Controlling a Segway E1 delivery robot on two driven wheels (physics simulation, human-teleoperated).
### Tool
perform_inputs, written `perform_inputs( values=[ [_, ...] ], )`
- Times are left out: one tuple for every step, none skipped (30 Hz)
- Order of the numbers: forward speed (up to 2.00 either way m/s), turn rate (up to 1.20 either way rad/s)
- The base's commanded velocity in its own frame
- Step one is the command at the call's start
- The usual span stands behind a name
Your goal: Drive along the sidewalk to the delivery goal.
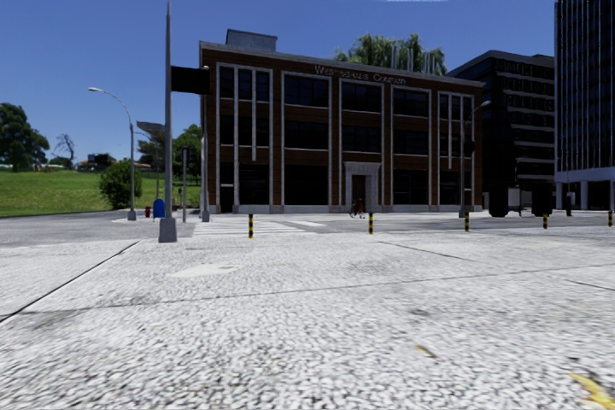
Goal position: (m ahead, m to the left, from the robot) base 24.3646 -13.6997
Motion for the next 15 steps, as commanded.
perform_inputs(
  values=[
    [1.76, -0.42],
    [1.78, -0.42],
    [1.79, -0.42],
    [1.79, -0.42],
    [1.80, -0.42],
    [1.80, -0.42],
    [1.80, -0.42],
    [1.80, -0.42],
    [1.80, -0.42],
    [1.80, -0.34],
    [1.80, -0.34],
    [1.80, -0.07],
    [1.80, 0.00],
    [1.80, 0.00],
    [1.83, 0.00]
  ],
)
